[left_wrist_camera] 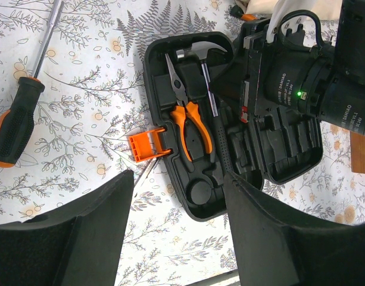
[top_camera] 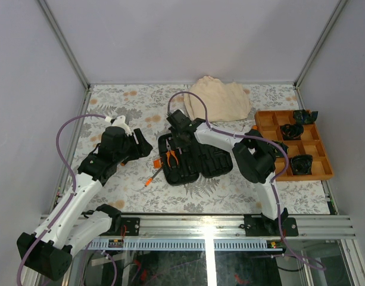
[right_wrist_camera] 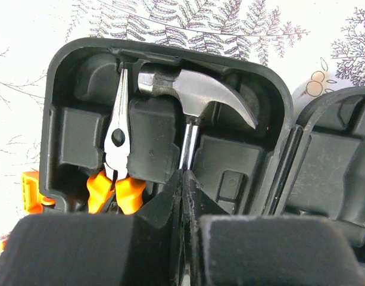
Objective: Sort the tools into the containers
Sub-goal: Adjust the hammer in the storage box.
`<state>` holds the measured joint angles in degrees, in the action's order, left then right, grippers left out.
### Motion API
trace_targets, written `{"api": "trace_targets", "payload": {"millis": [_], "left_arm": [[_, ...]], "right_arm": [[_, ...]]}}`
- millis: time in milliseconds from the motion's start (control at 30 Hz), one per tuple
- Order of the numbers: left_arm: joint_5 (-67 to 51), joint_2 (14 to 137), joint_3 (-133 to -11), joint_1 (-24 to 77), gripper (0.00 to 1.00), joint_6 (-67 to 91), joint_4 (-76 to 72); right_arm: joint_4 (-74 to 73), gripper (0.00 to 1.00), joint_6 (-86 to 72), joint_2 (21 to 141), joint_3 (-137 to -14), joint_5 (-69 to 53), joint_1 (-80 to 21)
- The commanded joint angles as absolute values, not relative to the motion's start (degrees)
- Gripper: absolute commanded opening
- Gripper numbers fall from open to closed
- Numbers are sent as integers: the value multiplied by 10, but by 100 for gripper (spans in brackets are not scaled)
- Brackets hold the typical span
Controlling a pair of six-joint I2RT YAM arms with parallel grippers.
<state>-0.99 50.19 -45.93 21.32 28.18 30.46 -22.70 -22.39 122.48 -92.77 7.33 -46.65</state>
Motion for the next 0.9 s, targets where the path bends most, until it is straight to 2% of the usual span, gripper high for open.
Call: {"api": "trace_targets", "payload": {"millis": [0, 633, 867], "left_arm": [[-5, 502, -462, 209, 61, 276, 293], [-6, 504, -462, 208, 61, 276, 292], [-8, 506, -462, 208, 61, 276, 293]], "right_arm": [[-321, 0, -217, 1301, -898, 56, -465], [-321, 0, -244, 1319, -803, 152, -535], [-302, 0, -240, 1245, -795, 160, -537]]}}
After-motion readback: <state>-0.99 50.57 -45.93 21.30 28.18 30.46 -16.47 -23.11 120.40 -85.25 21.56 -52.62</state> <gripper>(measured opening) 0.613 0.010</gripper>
